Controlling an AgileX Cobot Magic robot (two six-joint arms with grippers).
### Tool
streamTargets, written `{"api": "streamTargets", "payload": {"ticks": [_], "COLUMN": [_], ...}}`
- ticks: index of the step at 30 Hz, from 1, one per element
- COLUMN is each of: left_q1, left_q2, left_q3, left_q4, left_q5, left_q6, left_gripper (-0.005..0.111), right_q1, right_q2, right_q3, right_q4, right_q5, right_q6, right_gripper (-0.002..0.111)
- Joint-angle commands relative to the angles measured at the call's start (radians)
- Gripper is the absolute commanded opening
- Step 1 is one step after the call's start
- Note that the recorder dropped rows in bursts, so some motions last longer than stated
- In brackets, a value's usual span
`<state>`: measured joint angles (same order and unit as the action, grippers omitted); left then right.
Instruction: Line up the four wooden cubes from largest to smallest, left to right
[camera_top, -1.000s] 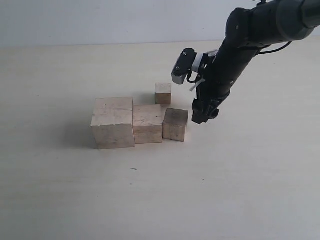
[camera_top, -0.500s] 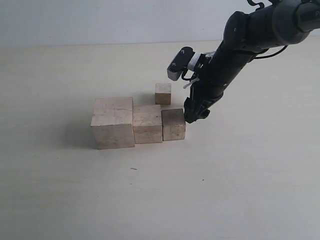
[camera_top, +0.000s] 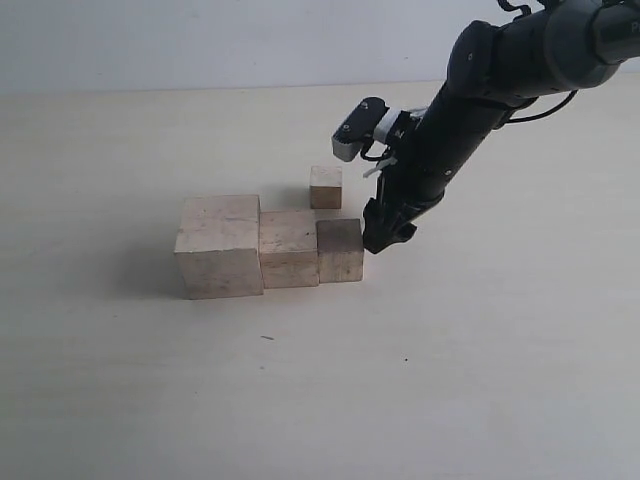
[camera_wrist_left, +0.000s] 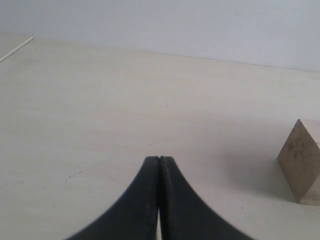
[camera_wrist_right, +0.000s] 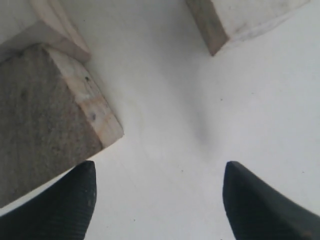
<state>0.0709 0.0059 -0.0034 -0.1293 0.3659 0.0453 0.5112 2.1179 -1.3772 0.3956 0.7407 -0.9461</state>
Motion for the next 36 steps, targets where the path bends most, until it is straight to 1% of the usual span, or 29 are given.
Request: {"api": "streamTargets", "payload": {"ticks": [1, 12, 36], "left_q1": [-0.005, -0.005, -0.005], "left_q2": [-0.006, -0.006, -0.006], "left_q3": [0.003, 0.003, 0.003], "left_q4": [-0.001, -0.001, -0.001], "left_q5": [-0.008, -0.008, -0.008], "left_q6": [-0.002, -0.002, -0.002], "left_gripper": [0.0, 0.0, 0.0], "right_q1": [0.001, 0.001, 0.001], "right_q2": [0.001, 0.001, 0.001], "right_q3": [0.003, 0.003, 0.003], "right_q4": [0.015, 0.017, 0.045], "right_q5": [0.021, 0.063, 0.076], "right_q6": [0.005, 0.007, 0.005], "right_gripper": [0.068, 0.068, 0.068]}}
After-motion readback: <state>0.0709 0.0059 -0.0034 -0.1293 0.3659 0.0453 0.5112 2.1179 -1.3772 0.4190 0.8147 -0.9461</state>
